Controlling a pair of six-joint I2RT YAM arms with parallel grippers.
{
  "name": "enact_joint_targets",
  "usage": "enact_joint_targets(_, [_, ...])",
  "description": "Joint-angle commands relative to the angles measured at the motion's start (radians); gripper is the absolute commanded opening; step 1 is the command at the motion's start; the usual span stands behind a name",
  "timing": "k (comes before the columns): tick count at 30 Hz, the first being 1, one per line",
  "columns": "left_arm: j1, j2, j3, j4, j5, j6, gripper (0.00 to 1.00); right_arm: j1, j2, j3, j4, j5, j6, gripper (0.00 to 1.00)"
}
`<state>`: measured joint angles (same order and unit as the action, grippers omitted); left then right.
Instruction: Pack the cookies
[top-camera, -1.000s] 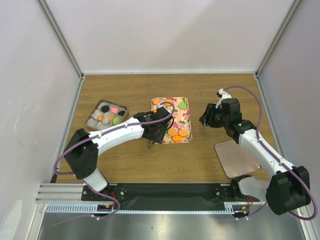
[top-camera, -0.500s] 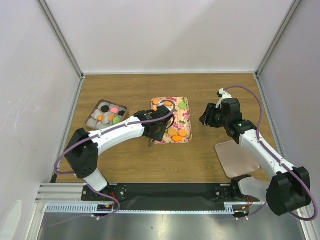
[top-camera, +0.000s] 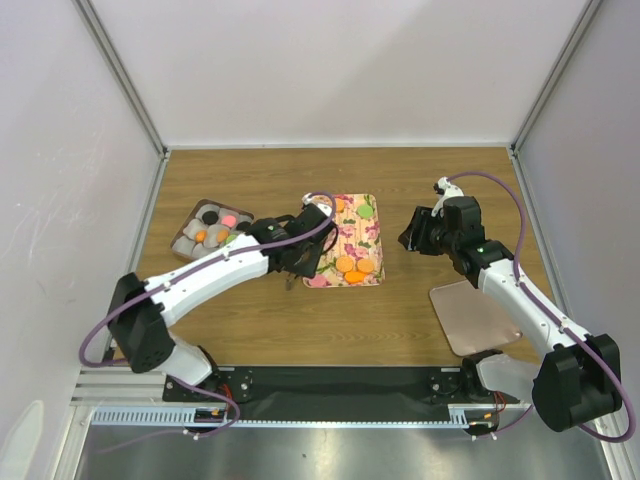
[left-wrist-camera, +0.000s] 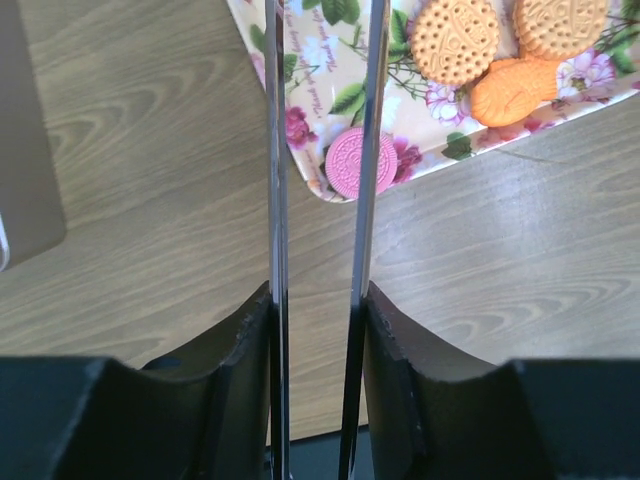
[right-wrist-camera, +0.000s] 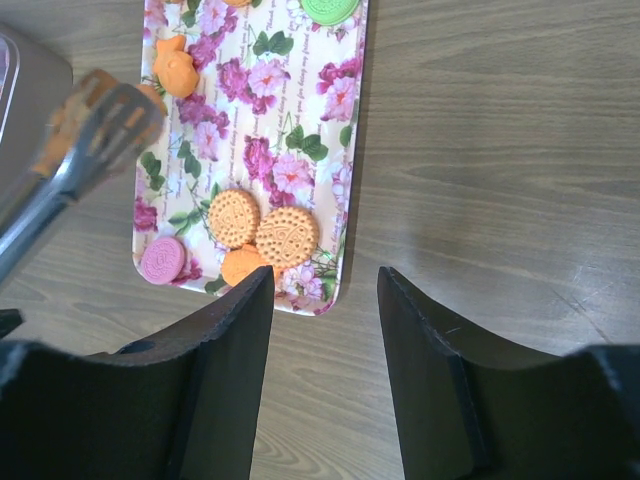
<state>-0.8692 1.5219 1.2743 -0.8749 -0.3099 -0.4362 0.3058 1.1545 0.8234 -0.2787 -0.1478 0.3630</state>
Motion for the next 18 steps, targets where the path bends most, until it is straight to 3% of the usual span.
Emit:
enact_joint_targets(1, [0.018,-0.103,0.037,-0.038,-0.043,0.001,0.41,0.003,-0.024,0.026,0.024,-0.018,-0.002,0.52])
enact_joint_targets(8, [0.116,-0.23,-0.018,-0.09,-0.047,-0.012,0.41,0.009,-0.021,0.023,0.035,-0.052,0.007,0.52])
enact_joint_targets(18, [0.488,-0.37,-0.174,-0.111,0.02,-0.019,0.41,0.018,-0.042,0.022,0.035,-0.073,0.01,0.52])
